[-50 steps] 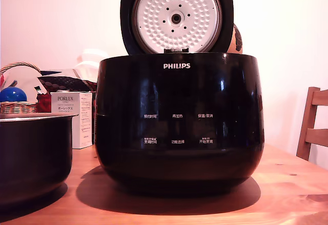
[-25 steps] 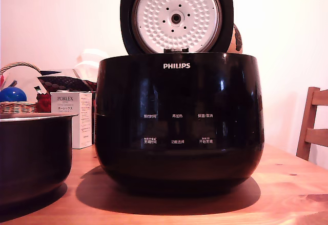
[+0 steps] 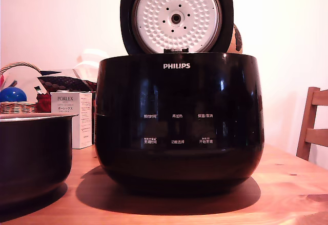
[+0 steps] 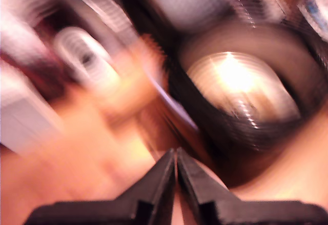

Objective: Pick up the metallic pot next to the rice cooker

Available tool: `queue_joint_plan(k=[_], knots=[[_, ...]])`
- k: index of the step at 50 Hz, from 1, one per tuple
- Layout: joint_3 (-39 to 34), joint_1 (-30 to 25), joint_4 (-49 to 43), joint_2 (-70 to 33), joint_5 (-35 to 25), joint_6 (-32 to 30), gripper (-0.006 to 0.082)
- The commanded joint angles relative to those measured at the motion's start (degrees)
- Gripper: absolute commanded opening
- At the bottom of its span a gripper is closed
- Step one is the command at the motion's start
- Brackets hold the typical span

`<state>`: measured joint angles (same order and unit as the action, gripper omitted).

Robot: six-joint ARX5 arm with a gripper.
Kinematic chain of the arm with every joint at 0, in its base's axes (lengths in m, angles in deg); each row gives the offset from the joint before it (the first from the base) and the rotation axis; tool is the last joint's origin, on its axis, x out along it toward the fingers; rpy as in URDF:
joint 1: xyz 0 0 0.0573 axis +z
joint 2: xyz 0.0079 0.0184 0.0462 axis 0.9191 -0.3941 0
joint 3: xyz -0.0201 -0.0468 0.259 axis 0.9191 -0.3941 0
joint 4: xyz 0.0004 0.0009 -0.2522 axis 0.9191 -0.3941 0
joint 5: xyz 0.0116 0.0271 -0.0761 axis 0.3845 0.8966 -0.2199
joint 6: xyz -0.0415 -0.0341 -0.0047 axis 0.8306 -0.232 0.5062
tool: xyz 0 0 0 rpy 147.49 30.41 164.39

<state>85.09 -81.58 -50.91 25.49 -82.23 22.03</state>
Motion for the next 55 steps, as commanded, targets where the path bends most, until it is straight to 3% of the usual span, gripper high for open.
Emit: queue_joint_plan(k=[1, 22, 37, 45, 50, 51, 55], knots=[[-0.3, 0.0, -3.4, -0.3, -0.7, -0.9, -0.0020], [-0.3, -3.4, -18.6, -4.5, -0.7, -1.2, -0.0019], [-0.3, -8.6, -19.0, -11.6, 0.6, 0.3, -0.0019], [-0.3, -9.6, -17.4, -16.3, 2.9, 4.9, -0.0002], [-0.3, -9.6, -16.0, -19.1, 4.1, 4.9, 0.0096], [-0.3, -9.6, -15.5, -19.7, 4.5, 8.3, 0.0136], [-0.3, -9.7, -14.0, -21.7, 5.2, 9.2, 0.0323]])
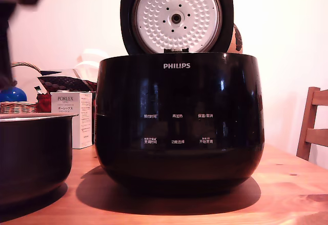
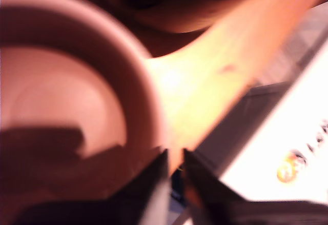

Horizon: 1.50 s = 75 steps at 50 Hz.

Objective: Pick up the metallic pot next to the rice cooker

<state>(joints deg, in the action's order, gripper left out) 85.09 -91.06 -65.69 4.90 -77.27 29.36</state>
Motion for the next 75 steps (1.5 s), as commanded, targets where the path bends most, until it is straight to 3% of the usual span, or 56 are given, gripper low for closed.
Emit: queue_joint_plan(k=[1, 6, 12, 26, 38, 50, 56, 67, 75], knots=[[-0.3, -0.2, 1.2, -1.6, 0.3, 1.8, 0.0372], [-0.3, -0.2, 3.4, -3.7, 2.5, 2.9, 0.0500], [-0.3, -0.6, 4.3, -6.0, 3.1, 4.0, 0.0545], [-0.3, -4.3, 6.0, -8.8, 3.3, 4.6, 0.0549], [-0.3, -7.5, 6.4, -10.9, 11.0, 6.4, 0.0540], [-0.3, -9.0, 6.5, -14.2, 12.9, 8.5, 0.0532], [-0.3, -9.6, 6.6, -14.9, 13.1, 9.8, 0.0411], [-0.3, -9.7, 6.5, -14.9, 13.0, 11.1, -0.0025], [-0.2, -9.7, 5.6, -14.9, 13.1, 11.0, -0.0020]])
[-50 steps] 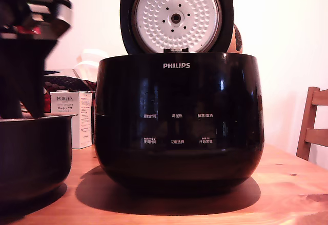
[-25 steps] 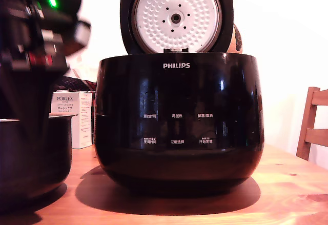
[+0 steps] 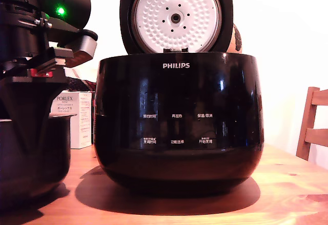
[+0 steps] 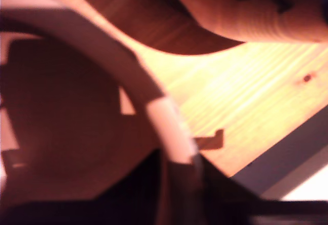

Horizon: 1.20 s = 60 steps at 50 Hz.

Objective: Pick up the metallic pot next to the rice cooker

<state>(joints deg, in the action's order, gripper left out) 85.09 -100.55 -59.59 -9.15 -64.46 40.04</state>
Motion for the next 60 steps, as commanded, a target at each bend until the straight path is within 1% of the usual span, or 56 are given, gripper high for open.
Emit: queue_joint_plan(k=[1, 13, 24, 31, 45, 52, 60], knots=[[-0.1, -0.2, -0.9, -0.9, 0.3, 0.3, -0.0020], [3.7, -0.2, -7.8, -0.8, 3.9, -0.4, -0.0020], [10.8, -0.2, -15.7, -0.8, 5.4, -0.8, -0.0020], [15.8, -0.3, -19.0, -0.8, 7.8, -0.8, -0.0020], [24.1, -2.7, -19.3, -0.3, 9.2, -0.8, -0.0021], [27.1, -3.6, -19.4, -0.3, 11.4, -0.8, -0.0021], [29.2, -3.5, -19.5, 0.2, 12.5, -2.1, -0.0021]])
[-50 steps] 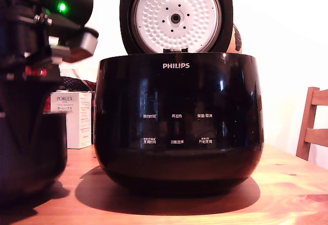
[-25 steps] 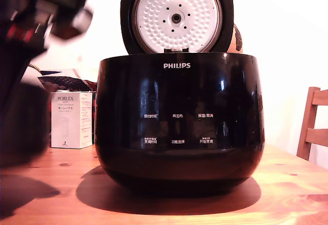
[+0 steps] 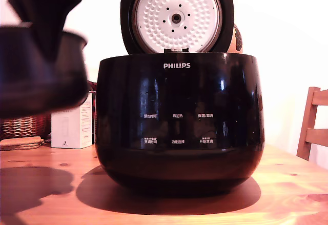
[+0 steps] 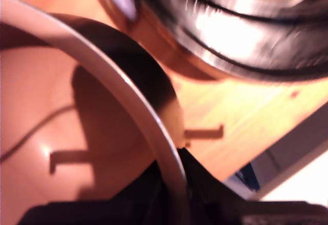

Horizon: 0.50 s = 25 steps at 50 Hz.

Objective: Pick up the metallic pot next to the rice cooker

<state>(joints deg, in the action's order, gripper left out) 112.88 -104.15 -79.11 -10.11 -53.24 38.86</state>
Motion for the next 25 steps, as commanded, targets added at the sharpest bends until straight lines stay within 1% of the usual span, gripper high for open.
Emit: queue_joint_plan(k=[1, 25], knots=[[1.5, 0.1, 0.0, 1.4, 1.3, -1.0, -0.0021], [2.3, 0.1, 0.0, 5.8, 1.5, -1.8, -0.0021]])
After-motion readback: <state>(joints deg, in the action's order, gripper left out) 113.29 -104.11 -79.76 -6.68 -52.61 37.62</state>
